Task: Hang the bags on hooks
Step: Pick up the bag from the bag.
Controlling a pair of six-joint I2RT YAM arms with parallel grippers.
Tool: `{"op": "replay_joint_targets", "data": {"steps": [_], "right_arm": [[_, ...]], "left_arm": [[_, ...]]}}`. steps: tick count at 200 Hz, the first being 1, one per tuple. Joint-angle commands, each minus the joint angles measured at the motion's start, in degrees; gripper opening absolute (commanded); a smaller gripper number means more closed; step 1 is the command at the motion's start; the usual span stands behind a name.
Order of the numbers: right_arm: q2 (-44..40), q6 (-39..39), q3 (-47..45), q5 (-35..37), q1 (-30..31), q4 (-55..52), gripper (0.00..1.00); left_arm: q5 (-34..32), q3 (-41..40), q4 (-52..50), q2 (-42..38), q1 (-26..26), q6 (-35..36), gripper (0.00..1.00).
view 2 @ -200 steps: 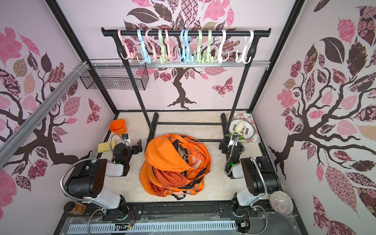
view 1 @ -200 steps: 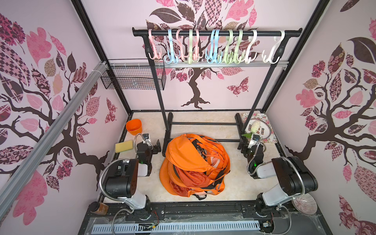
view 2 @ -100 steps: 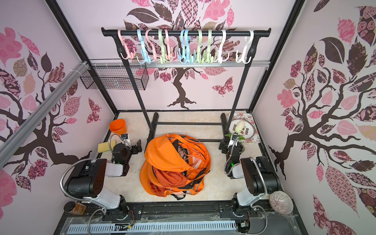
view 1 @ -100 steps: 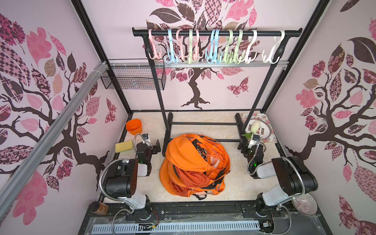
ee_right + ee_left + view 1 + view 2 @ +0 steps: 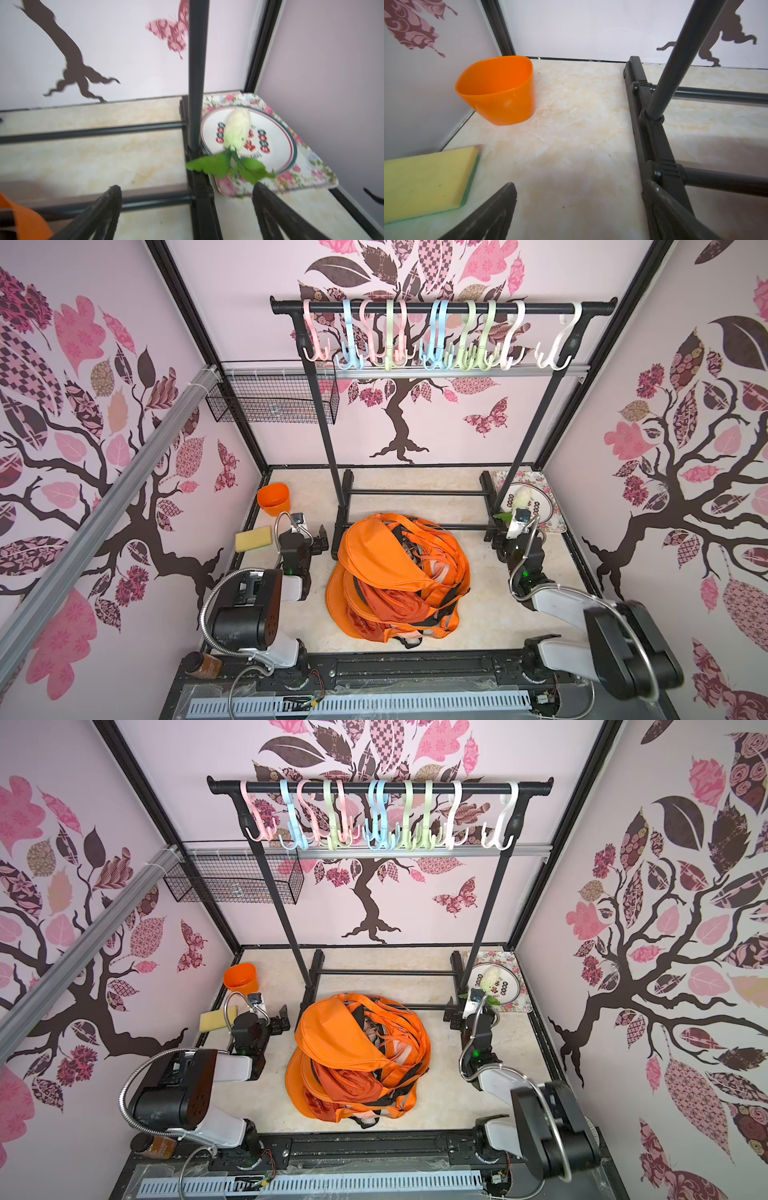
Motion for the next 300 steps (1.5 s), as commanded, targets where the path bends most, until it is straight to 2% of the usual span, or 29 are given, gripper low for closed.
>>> {"op": "replay_joint_targets", "data": {"steps": [1,10,20,29,36,44,55,61,86,103,137,156,191,218,233,240,254,276,294,300], "right_arm": [[-7.0,20.0,7.7,4.2,0.1,-27.4,1.00],[-8.7,31.7,7.7,7.2,-0.1,-34.1,1.00],[-10.4,30.0,6.2,-4.6,-2.4,-31.9,1.00],[-10.4,29.5,7.3,-9.1,-2.4,-34.0,1.00],[-9.4,28.0,9.4,-12.2,-2.4,-36.6,1.00],[-8.0,25.6,12.0,-15.4,-2.2,-40.1,1.00],[-6.2,22.8,15.3,-17.6,-2.1,-45.3,1.00],[-5.5,21.4,16.6,-18.8,-1.9,-47.7,1.00],[-3.4,17.3,19.8,-21.7,-0.1,-54.3,1.00],[-3.1,16.6,20.4,-19.9,2.2,-56.5,1.00],[-4.8,17.3,20.3,-19.6,2.8,-58.0,0.99],[-6.0,18.0,20.0,-20.2,2.8,-57.8,0.99],[-6.0,18.8,18.8,-21.7,2.8,-56.7,0.97],[-5.7,19.3,17.0,-22.1,2.8,-55.3,0.96],[-5.7,19.5,16.7,-22.5,2.8,-54.7,0.96],[-5.8,19.5,16.7,-22.6,2.8,-54.7,0.96],[-6.2,19.4,16.7,-22.2,2.8,-54.5,0.96],[-6.7,20.1,16.5,-21.4,2.8,-53.8,0.95],[-7.2,20.5,17.3,-20.8,2.8,-54.2,0.95],[-7.3,20.5,17.7,-20.3,2.8,-54.4,0.95]], "left_arm": [[-9.7,9.0,-21.5,-10.2,-2.0,-5.5,0.97],[-7.9,13.4,-30.5,-12.7,-2.0,-10.2,0.98],[-6.6,16.8,-37.0,-14.5,-1.9,-18.3,0.97],[-6.8,20.4,-46.2,-15.8,-1.6,-27.3,0.98],[-0.8,23.5,-51.7,-16.8,-0.1,-28.1,0.97],[10.7,25.8,-54.2,-17.9,1.5,-26.8,0.97],[14.6,28.2,-57.5,-19.4,0.7,-26.8,0.97],[14.7,30.3,-61.2,-20.3,-0.5,-26.5,0.96],[12.2,39.2,-76.4,-21.7,-11.4,-24.1,0.96],[11.4,43.6,-85.4,-21.0,-17.8,-24.8,0.97],[4.2,44.0,-94.8,-24.0,-29.1,-28.5,0.97],[3.3,42.1,-97.1,-25.3,-30.8,-30.1,0.97],[-0.5,39.3,-96.8,-25.5,-30.8,-32.0,0.97],[2.5,40.0,-94.9,-21.2,-30.8,-32.2,0.94],[4.4,40.4,-93.8,-19.2,-30.9,-32.7,0.85],[4.3,40.5,-93.6,-18.8,-30.9,-33.2,0.75],[4.1,40.2,-91.9,-18.9,-30.8,-34.1,0.49],[3.7,40.3,-90.3,-19.0,-30.8,-34.3,0.28],[3.5,41.4,-90.1,-19.4,-30.8,-33.9,0.01],[3.8,41.9,-89.9,-19.8,-30.9,-33.5,0.00]]}}
